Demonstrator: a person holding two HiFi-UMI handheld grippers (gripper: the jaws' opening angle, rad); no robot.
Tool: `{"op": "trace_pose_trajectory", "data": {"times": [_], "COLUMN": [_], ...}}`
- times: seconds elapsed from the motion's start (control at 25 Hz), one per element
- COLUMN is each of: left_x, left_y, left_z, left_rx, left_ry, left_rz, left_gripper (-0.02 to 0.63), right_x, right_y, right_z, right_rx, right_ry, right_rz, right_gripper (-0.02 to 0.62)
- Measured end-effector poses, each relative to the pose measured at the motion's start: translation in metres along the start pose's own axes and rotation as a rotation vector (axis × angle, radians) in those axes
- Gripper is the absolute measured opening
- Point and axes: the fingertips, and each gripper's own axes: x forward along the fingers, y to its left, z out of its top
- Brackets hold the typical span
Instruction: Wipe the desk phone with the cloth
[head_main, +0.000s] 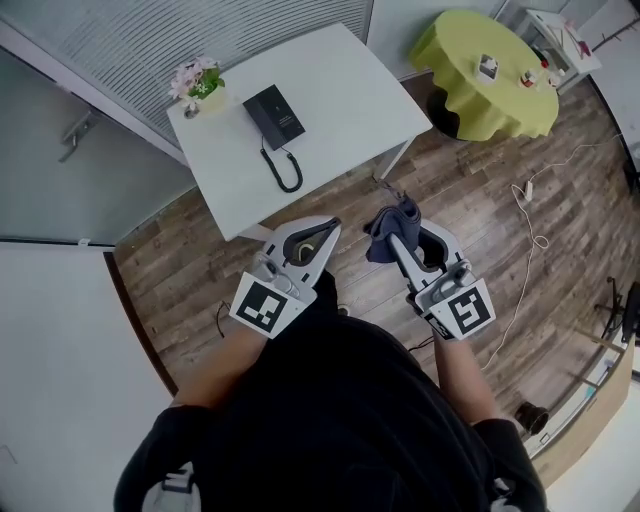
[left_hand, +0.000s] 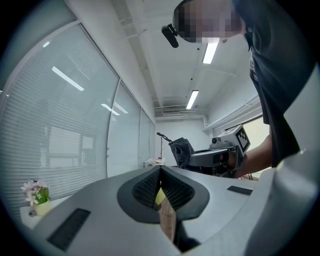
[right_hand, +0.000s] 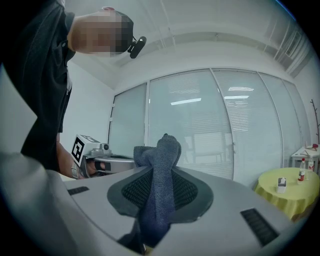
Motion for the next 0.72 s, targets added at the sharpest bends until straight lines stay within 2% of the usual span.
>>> {"op": "trace_pose_trajectory", "data": {"times": [0.6, 0.72], "left_x": [0.044, 0.047], "left_y": [0.166, 0.183], "left_z": [-0.011, -0.016], "left_rx": [-0.061, -0.066], "left_ry": [-0.010, -0.001], "left_rz": [0.084, 0.110], "left_gripper": [0.009, 0.009], "right_x": [0.173, 0.189], "right_y": [-0.064, -0.070], "right_z": [-0.005, -0.009], "right_rx": [-0.021, -0.027], "right_ry": [0.090, 0.100], "right_rz": [0.101, 0.124], "right_gripper": [0.107, 0.107]}}
